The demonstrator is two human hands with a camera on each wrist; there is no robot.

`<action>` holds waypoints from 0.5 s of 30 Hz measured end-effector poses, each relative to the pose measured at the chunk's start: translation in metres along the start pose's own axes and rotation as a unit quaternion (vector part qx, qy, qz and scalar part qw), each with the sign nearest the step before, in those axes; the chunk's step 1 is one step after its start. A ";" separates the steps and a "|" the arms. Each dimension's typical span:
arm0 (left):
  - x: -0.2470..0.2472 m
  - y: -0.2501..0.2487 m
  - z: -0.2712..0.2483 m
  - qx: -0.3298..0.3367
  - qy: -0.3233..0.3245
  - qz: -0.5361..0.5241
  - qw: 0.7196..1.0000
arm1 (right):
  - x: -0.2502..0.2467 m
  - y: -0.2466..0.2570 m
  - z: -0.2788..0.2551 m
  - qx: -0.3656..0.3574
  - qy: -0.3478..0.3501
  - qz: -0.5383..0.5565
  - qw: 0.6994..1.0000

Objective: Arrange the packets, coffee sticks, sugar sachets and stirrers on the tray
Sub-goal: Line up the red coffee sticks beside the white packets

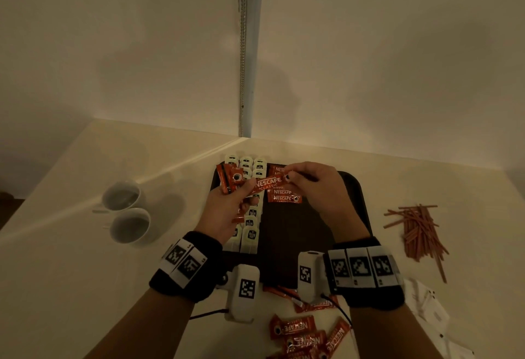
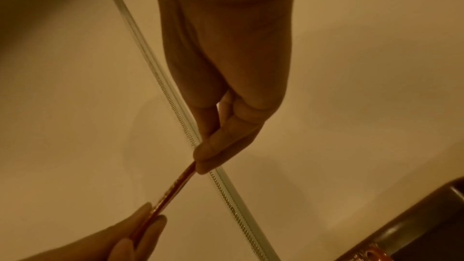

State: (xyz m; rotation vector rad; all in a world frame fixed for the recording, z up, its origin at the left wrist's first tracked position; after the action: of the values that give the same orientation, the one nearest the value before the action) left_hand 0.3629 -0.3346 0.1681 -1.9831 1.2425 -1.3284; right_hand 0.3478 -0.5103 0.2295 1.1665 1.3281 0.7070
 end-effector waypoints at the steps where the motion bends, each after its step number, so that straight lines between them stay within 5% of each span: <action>1: -0.001 -0.003 0.001 0.013 -0.004 0.024 1.000 | -0.001 -0.002 0.000 0.003 0.013 0.006 1.000; 7: -0.002 -0.018 0.005 0.054 -0.019 0.076 0.995 | -0.001 -0.012 0.009 -0.045 0.062 -0.128 0.989; 15: -0.029 -0.020 0.013 0.002 -0.058 0.058 0.997 | -0.026 -0.085 0.057 0.011 -0.012 -0.212 0.977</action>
State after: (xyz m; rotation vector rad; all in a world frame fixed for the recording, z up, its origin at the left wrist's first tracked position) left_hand 0.3792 -0.3013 0.1629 -1.9255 1.2789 -1.1429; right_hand 0.3802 -0.5746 0.1517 0.8624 1.5037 0.3657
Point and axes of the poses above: each hand's wrist, its own z-axis towards the middle knuckle, its own x-axis out of the palm, y = z × x, the point moved 6 cm from there along z, towards the middle knuckle, and after that the axes turned 9 degrees about -z, right-handed, at the moved point
